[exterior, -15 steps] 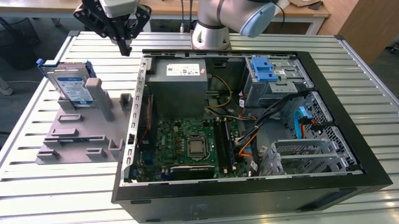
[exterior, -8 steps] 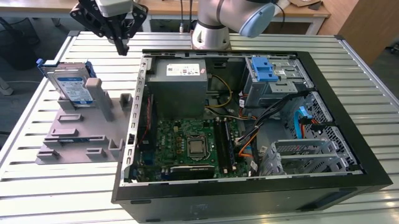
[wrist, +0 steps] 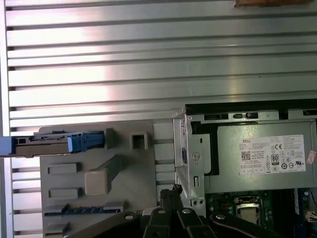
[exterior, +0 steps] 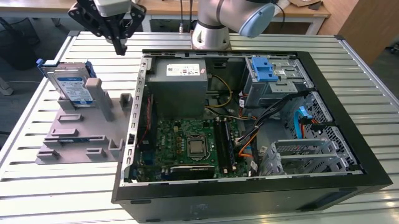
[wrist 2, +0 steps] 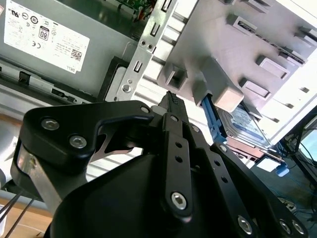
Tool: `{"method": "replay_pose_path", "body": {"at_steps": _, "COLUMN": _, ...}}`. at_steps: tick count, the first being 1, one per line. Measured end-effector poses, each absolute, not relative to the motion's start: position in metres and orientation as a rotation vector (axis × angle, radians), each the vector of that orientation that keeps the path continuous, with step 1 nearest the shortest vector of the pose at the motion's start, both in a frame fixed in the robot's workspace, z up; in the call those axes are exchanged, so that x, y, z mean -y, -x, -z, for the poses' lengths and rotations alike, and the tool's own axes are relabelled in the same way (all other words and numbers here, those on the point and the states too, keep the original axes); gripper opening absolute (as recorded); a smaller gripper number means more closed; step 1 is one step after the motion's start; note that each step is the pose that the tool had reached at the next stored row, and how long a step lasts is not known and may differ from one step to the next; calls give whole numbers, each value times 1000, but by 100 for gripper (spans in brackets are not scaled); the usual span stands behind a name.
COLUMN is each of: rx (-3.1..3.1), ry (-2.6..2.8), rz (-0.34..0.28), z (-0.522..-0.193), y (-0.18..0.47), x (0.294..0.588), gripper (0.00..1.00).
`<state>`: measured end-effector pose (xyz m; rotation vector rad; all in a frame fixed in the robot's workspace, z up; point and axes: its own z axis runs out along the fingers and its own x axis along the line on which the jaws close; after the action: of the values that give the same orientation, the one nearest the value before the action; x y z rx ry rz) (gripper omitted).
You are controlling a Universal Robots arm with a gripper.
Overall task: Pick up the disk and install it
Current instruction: 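Reach for the disk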
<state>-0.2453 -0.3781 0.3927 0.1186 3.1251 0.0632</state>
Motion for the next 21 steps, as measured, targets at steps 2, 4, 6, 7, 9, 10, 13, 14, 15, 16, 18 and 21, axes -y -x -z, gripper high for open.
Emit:
{"method": "replay_pose_path", "body": {"at_steps": 2, "rx": -3133, "ry": -119, "rz": -61, "z": -392, "y": 246, "x": 378, "gripper": 11}}
{"method": "replay_pose_path", "body": {"at_steps": 4, "rx": -3142, "ry": -120, "rz": -60, "z": -392, "y": 247, "x": 377, "gripper": 11}}
{"method": "replay_pose_path", "body": {"at_steps": 6, "rx": -3149, "ry": -120, "rz": -60, "z": -392, "y": 248, "x": 376, "gripper": 11}}
{"method": "replay_pose_path", "body": {"at_steps": 7, "rx": -3152, "ry": -121, "rz": -60, "z": -392, "y": 249, "x": 375, "gripper": 11}}
{"method": "replay_pose_path", "body": {"at_steps": 9, "rx": -3153, "ry": -121, "rz": -60, "z": -392, "y": 252, "x": 375, "gripper": 11}}
{"method": "replay_pose_path", "body": {"at_steps": 10, "rx": -3153, "ry": -121, "rz": -60, "z": -392, "y": 254, "x": 374, "gripper": 11}}
{"method": "replay_pose_path", "body": {"at_steps": 13, "rx": -3153, "ry": -121, "rz": -60, "z": -392, "y": 259, "x": 373, "gripper": 11}}
{"method": "replay_pose_path", "body": {"at_steps": 14, "rx": -3153, "ry": -121, "rz": -60, "z": -392, "y": 261, "x": 373, "gripper": 11}}
{"method": "replay_pose_path", "body": {"at_steps": 15, "rx": -3153, "ry": -121, "rz": -60, "z": -392, "y": 263, "x": 372, "gripper": 11}}
{"method": "replay_pose_path", "body": {"at_steps": 16, "rx": -3153, "ry": -121, "rz": -60, "z": -391, "y": 264, "x": 372, "gripper": 11}}
{"method": "replay_pose_path", "body": {"at_steps": 18, "rx": -3153, "ry": -121, "rz": -60, "z": -391, "y": 268, "x": 371, "gripper": 11}}
{"method": "replay_pose_path", "body": {"at_steps": 21, "rx": -3153, "ry": -121, "rz": -60, "z": -391, "y": 273, "x": 370, "gripper": 11}}
